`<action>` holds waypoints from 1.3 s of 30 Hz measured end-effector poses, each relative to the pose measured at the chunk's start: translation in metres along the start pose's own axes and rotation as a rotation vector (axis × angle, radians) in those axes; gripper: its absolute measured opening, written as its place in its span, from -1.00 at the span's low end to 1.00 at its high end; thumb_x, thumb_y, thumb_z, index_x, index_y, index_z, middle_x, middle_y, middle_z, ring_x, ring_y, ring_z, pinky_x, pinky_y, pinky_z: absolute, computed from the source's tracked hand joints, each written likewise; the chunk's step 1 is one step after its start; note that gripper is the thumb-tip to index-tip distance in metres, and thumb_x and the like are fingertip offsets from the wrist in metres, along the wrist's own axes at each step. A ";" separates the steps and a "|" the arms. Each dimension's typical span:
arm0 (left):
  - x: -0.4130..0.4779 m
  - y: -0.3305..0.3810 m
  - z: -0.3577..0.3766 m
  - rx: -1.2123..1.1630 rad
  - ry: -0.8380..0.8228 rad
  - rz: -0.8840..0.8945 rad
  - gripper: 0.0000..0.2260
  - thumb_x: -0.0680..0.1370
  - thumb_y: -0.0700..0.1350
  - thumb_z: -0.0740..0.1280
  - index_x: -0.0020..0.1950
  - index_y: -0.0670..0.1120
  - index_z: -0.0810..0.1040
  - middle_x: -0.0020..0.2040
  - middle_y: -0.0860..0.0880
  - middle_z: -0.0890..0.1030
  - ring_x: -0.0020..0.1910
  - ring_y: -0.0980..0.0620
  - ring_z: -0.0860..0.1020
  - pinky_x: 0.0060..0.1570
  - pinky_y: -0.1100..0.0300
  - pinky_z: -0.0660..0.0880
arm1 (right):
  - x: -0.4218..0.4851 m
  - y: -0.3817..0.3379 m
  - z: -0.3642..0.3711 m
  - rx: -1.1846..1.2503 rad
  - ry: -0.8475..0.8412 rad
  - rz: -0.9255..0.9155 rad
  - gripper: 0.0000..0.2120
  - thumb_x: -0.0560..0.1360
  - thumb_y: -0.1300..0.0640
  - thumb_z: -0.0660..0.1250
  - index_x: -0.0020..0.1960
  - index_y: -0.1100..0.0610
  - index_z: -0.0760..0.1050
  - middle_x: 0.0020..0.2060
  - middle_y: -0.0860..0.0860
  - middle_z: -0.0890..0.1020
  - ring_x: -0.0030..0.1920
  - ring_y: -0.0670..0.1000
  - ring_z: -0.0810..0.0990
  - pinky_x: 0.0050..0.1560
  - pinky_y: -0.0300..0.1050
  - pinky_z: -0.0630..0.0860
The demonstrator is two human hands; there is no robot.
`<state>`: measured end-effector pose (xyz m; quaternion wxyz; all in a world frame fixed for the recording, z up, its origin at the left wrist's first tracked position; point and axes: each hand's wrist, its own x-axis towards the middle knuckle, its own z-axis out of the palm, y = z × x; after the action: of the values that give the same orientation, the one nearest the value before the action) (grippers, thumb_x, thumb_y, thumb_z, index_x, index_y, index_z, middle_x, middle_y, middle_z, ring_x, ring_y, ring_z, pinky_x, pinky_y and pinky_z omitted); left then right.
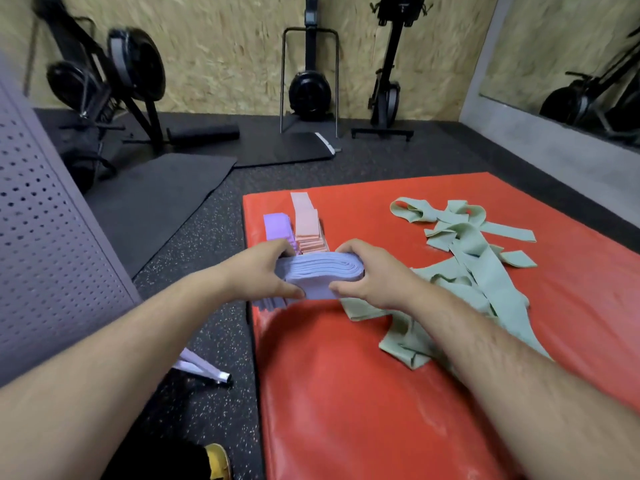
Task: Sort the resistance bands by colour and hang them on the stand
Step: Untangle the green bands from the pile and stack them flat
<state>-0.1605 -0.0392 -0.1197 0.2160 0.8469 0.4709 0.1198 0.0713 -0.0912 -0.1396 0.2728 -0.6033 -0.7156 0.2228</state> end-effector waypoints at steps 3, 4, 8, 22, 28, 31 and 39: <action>0.019 -0.019 0.013 -0.013 0.002 -0.064 -0.46 0.32 0.08 0.61 0.14 0.00 0.41 0.03 0.05 0.55 -0.03 0.02 0.55 -0.03 0.11 0.50 | 0.029 0.015 0.016 0.024 0.001 0.035 -0.55 0.36 0.08 0.55 0.16 -0.03 0.44 -0.03 -0.11 0.63 -0.09 -0.12 0.60 -0.15 -0.45 0.41; 0.024 -0.024 0.017 0.000 0.000 -0.072 -0.45 0.33 0.08 0.61 0.17 -0.01 0.40 0.05 0.04 0.54 -0.01 0.01 0.54 -0.02 0.11 0.49 | 0.037 0.020 0.021 0.020 -0.006 0.043 -0.54 0.36 0.07 0.55 0.17 -0.03 0.44 -0.03 -0.12 0.63 -0.08 -0.13 0.59 -0.15 -0.45 0.40; 0.036 -0.037 0.030 0.029 0.018 -0.039 -0.48 0.38 0.04 0.56 0.19 -0.06 0.40 0.13 -0.01 0.49 0.04 0.01 0.50 0.00 0.14 0.43 | 0.053 0.036 0.037 0.009 -0.005 0.035 -0.53 0.37 0.07 0.54 0.22 0.01 0.45 0.04 -0.09 0.58 0.01 -0.11 0.55 0.02 -0.29 0.41; 0.047 -0.048 0.036 0.198 0.133 0.003 -0.33 0.36 0.20 0.53 0.36 -0.06 0.45 0.25 -0.02 0.40 0.25 -0.04 0.36 0.29 -0.01 0.35 | 0.055 0.042 0.042 -0.072 0.020 -0.002 -0.35 0.44 -0.03 0.51 0.45 0.02 0.35 0.26 -0.03 0.46 0.26 -0.07 0.44 0.27 -0.24 0.33; 0.043 -0.048 0.039 0.253 0.139 0.029 -0.23 0.34 0.32 0.44 0.43 -0.03 0.38 0.32 -0.01 0.41 0.32 -0.05 0.36 0.31 0.01 0.31 | 0.052 0.043 0.042 -0.077 -0.001 -0.010 -0.23 0.40 -0.06 0.54 0.51 -0.04 0.28 0.30 -0.02 0.43 0.31 -0.04 0.45 0.32 -0.22 0.33; 0.042 -0.045 0.038 0.239 0.133 0.032 -0.18 0.28 0.40 0.30 0.44 0.00 0.38 0.35 0.01 0.41 0.36 -0.04 0.35 0.36 -0.02 0.30 | 0.050 0.043 0.044 -0.105 -0.009 -0.015 -0.22 0.41 -0.09 0.52 0.53 -0.09 0.25 0.34 -0.03 0.40 0.34 -0.02 0.43 0.38 -0.09 0.36; 0.044 -0.040 0.042 0.261 0.138 0.094 -0.15 0.29 0.43 0.24 0.47 -0.01 0.38 0.42 0.03 0.38 0.43 -0.03 0.32 0.37 0.00 0.25 | 0.051 0.041 0.048 -0.142 -0.004 -0.053 -0.27 0.43 -0.15 0.48 0.52 -0.15 0.27 0.38 -0.08 0.34 0.36 0.01 0.41 0.40 -0.01 0.38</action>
<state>-0.1506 0.0060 -0.1755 0.0657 0.8786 0.4561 0.1254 0.0635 -0.0337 -0.1964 0.2336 -0.6017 -0.7457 0.1652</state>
